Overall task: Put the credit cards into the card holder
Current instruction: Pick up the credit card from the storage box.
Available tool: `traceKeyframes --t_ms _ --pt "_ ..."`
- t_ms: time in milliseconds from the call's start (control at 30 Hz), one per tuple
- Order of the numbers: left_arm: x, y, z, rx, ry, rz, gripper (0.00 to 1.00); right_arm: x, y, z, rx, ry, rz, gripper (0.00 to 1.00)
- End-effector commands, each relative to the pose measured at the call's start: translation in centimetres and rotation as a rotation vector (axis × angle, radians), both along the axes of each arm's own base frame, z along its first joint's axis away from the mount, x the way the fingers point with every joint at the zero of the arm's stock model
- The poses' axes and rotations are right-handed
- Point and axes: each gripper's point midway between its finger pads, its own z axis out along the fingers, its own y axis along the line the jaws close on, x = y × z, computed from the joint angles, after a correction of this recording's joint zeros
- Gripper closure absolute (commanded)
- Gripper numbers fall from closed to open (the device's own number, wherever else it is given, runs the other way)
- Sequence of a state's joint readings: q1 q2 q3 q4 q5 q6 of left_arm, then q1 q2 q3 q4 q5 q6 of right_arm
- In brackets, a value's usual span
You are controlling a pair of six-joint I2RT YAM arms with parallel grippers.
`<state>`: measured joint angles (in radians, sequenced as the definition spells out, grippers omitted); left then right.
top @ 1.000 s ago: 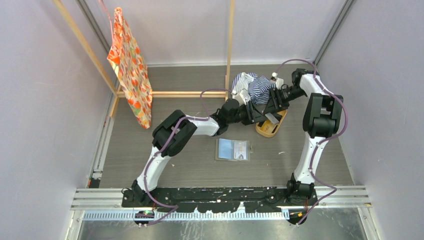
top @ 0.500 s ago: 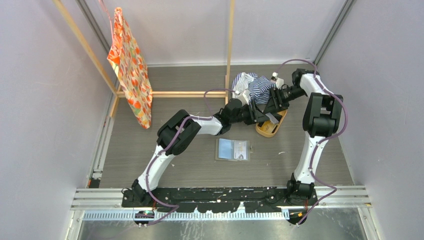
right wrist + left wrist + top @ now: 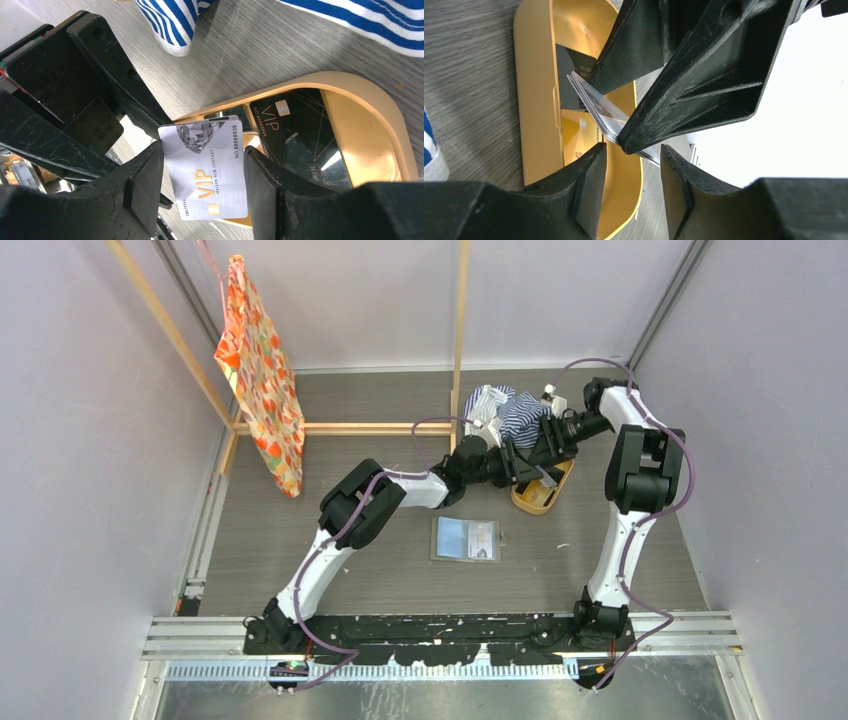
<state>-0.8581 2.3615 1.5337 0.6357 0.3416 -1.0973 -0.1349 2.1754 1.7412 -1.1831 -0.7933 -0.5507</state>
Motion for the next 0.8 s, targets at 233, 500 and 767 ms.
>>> traceKeyframes --t_ms 233,500,767 --pt "-0.12 -0.83 0.40 -0.025 -0.004 -0.020 0.54 0.30 0.18 0.79 0.038 -0.008 0.010 0.64" --pt "-0.18 -0.79 -0.15 -0.018 0.010 -0.020 0.54 0.22 0.20 0.71 0.051 0.003 0.011 0.62" --pt "-0.13 -0.78 -0.39 -0.012 0.015 -0.016 0.54 0.16 0.19 0.74 0.060 0.009 0.009 0.59"
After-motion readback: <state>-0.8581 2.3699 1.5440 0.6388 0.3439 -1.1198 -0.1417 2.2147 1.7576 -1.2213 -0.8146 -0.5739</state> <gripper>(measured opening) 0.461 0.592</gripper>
